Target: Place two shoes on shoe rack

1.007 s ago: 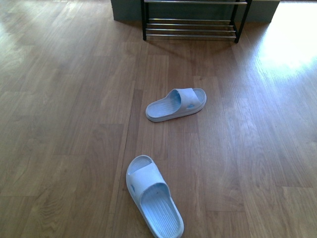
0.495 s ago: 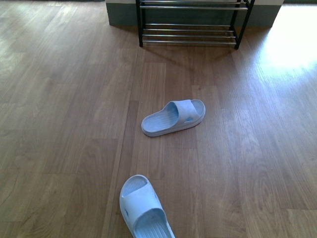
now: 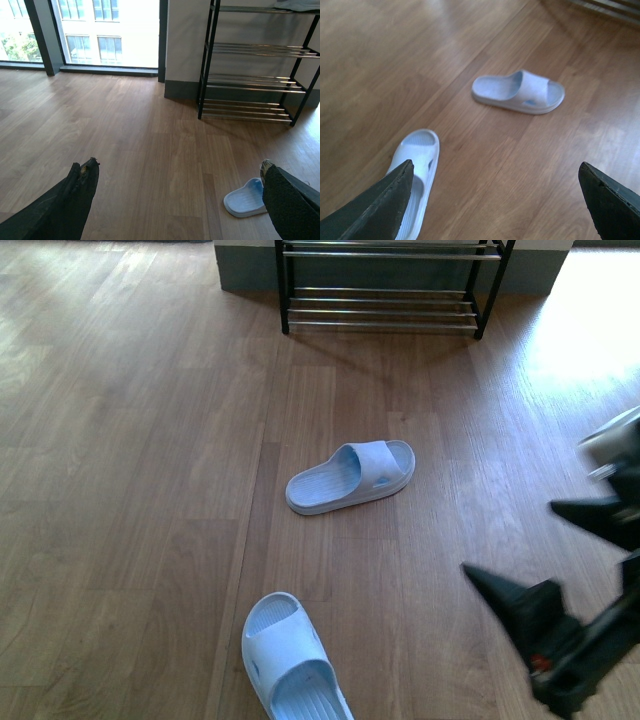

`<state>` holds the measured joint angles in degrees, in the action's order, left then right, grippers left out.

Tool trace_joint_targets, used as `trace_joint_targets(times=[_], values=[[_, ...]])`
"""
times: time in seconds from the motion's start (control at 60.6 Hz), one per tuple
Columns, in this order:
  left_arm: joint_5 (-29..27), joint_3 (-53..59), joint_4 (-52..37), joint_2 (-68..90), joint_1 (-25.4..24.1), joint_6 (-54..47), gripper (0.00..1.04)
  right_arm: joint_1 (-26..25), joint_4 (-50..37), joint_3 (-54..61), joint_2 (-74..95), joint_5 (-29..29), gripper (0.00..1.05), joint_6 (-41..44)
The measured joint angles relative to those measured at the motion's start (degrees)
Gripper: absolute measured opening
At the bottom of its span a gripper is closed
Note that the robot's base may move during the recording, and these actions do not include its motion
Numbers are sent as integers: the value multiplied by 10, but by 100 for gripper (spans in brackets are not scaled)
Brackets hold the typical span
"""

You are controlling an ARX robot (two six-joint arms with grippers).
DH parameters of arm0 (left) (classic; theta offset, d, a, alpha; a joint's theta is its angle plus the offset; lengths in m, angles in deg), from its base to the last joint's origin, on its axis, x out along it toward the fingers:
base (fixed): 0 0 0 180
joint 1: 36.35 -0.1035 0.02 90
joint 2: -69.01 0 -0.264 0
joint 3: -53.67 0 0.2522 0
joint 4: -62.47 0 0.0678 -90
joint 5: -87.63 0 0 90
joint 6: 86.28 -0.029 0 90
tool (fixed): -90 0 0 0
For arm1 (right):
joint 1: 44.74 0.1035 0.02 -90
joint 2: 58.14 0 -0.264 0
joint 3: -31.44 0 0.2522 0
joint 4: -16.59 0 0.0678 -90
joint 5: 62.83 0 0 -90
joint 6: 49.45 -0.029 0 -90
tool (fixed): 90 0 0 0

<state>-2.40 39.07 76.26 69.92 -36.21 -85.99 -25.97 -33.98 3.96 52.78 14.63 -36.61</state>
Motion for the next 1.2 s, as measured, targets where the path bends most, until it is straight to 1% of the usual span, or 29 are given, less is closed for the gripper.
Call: trace_joint_targets(times=[0.066, 0.198, 0.347, 0.512, 0.726, 0.941, 1.089, 1.205], values=[[0, 0, 0, 0, 0, 0, 95, 20, -28, -34, 110, 2, 96, 14], [0, 0, 0, 0, 0, 0, 95, 54, -28, -108, 273, 9, 96, 21], [0, 0, 0, 0, 0, 0, 95, 81, 4, -193, 381, 26, 96, 21], [0, 0, 0, 0, 0, 0, 95, 103, 42, -286, 466, 37, 96, 3], [0, 0, 0, 0, 0, 0, 95, 123, 74, -373, 531, 46, 96, -42], [0, 0, 0, 0, 0, 0, 95, 126, 108, -459, 579, 59, 96, -75], [0, 0, 0, 0, 0, 0, 95, 126, 130, -511, 610, 52, 96, -96], [0, 0, 0, 0, 0, 0, 95, 125, 141, -527, 618, 46, 96, -107]])
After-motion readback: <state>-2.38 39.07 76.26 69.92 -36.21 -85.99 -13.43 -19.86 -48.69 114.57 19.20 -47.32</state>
